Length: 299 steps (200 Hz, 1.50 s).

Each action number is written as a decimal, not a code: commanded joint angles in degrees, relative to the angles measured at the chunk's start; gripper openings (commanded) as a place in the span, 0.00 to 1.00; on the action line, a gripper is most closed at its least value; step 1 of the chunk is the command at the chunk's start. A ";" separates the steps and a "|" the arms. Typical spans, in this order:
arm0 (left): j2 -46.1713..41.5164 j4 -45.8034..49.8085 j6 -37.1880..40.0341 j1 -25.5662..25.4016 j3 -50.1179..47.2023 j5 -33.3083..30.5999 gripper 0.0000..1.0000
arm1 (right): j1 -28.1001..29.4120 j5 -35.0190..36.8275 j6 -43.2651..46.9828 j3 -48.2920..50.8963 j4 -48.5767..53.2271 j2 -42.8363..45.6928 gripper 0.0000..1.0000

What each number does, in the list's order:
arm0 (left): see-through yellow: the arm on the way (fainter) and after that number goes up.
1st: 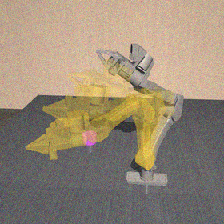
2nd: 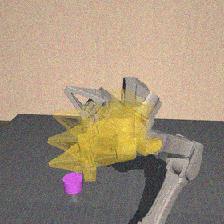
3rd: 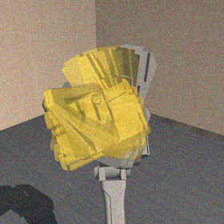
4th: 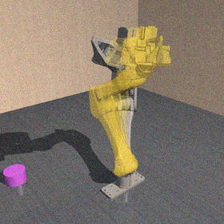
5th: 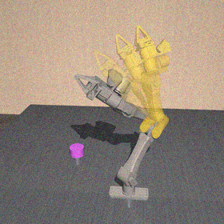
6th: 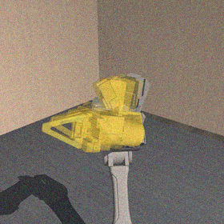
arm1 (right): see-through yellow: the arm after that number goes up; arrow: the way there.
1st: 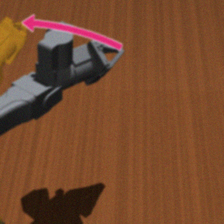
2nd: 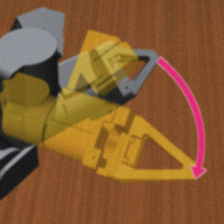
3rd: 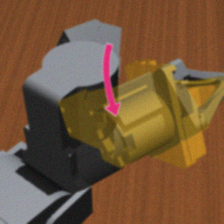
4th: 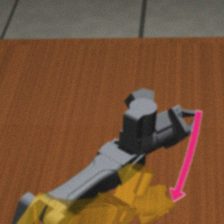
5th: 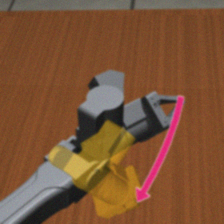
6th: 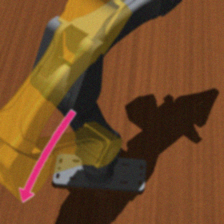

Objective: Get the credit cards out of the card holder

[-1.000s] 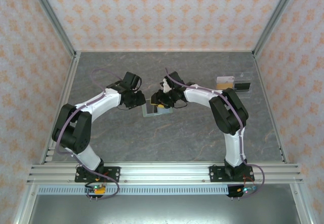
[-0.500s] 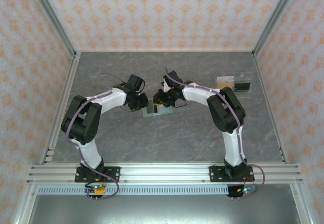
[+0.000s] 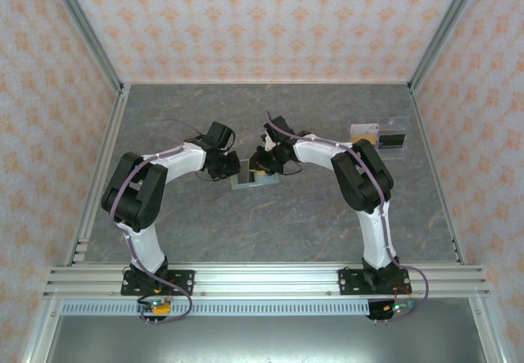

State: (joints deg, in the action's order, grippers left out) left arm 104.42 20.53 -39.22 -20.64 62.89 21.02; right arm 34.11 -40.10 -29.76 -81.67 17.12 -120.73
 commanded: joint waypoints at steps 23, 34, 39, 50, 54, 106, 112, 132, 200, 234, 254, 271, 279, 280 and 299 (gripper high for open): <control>1.84 -0.13 -0.68 -0.36 -1.54 -1.05 0.08 | -0.43 -1.32 1.27 -1.27 0.64 -1.26 0.24; 1.84 -0.14 -0.68 -0.36 -1.72 -0.98 0.08 | -0.42 -2.35 1.14 -1.10 -0.15 -1.35 0.23; 1.82 -0.23 -0.68 -0.36 -1.80 -0.98 0.08 | -0.44 -2.96 0.99 -0.93 -0.74 -1.29 0.23; 1.76 -0.19 -0.68 -0.36 -1.89 -1.04 0.08 | -0.52 -3.79 0.51 -0.44 -2.03 -1.14 0.23; 1.83 -0.23 -0.68 -0.36 -1.85 -0.97 0.08 | -0.53 -3.97 0.33 -0.37 -2.44 -1.18 0.22; 1.75 -0.06 -0.15 -0.36 -1.44 -0.30 0.07 | -0.75 -5.89 -0.25 0.27 -4.73 -0.46 0.15; 1.75 0.03 -0.06 -0.36 -1.33 -0.28 0.07 | -0.87 -6.12 -0.74 0.67 -5.35 -0.26 0.14; 1.54 0.74 -0.06 -0.36 -0.78 -0.03 0.07 | -1.36 -5.92 -1.99 2.33 -7.14 1.14 0.12; -0.80 4.41 1.34 -0.36 2.88 -0.90 0.10 | -2.95 -1.10 -0.62 9.22 -5.80 8.17 0.06; -2.60 5.15 1.34 -0.36 3.19 -0.92 0.14 | -3.09 0.81 0.47 12.40 -4.73 12.69 0.05; -4.70 6.09 1.17 -0.36 3.38 -1.58 0.20 | -3.17 3.57 1.92 13.23 -2.34 15.59 0.05; -7.08 7.33 1.25 -0.36 3.46 -2.86 0.27 | -3.17 5.76 3.04 13.88 -0.48 18.29 0.05; -8.18 8.23 1.34 -0.34 3.62 -3.79 0.30 | -3.16 6.85 3.37 14.40 0.17 19.65 0.05; -8.27 8.35 1.38 -0.35 3.63 -3.92 0.31 | -3.17 6.95 3.38 14.46 0.27 19.83 0.05; -10.60 10.57 1.99 -0.29 4.19 -5.99 0.36 | -3.13 9.77 3.97 15.21 1.71 23.14 0.05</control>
State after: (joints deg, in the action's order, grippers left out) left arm 98.10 26.57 -38.48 -20.64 64.90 19.14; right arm 31.03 -35.97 -28.03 -67.70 15.38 -102.87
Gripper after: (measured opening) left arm 0.330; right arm 0.048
